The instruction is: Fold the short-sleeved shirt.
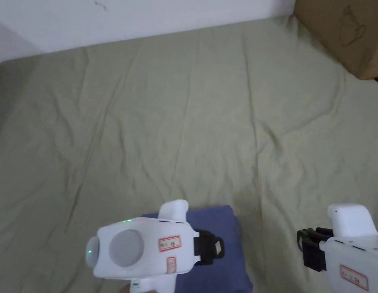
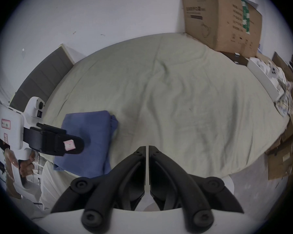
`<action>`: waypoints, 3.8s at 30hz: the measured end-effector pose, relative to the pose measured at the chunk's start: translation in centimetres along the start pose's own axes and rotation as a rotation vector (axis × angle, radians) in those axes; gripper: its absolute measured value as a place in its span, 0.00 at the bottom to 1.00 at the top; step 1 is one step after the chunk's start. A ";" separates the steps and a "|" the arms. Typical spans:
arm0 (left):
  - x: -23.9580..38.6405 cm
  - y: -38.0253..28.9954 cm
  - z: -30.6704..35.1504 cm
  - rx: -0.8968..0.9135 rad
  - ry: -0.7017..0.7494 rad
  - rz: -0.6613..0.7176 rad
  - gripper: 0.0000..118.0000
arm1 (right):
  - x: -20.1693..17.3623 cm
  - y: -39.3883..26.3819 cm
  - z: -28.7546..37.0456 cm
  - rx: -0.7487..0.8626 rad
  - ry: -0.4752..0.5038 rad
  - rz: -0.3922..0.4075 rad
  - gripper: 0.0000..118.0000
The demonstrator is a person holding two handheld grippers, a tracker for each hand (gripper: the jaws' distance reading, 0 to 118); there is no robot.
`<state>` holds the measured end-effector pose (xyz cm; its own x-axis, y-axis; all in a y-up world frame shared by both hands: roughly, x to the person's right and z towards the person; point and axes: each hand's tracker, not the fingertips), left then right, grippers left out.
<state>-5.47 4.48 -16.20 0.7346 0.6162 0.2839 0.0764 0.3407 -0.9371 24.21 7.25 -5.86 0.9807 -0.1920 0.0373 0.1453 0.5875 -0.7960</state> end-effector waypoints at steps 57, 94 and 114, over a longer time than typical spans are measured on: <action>-35.7 8.9 29.2 -0.236 1.121 -0.025 0.27 | -14.0 3.7 -8.7 -0.123 0.104 0.187 0.03; 6.8 -2.4 20.1 0.833 0.767 -0.288 0.00 | -11.5 5.5 9.0 0.599 0.021 0.183 0.03; 13.3 -5.5 19.0 1.114 0.795 -0.363 0.00 | -13.0 5.4 13.7 0.772 -0.103 0.144 0.03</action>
<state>-8.94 24.25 -3.39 0.9961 -0.0568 -0.0677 0.0511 0.9952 -0.0831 14.05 23.73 -2.39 0.9985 -0.0206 0.0516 0.0284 0.9877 -0.1540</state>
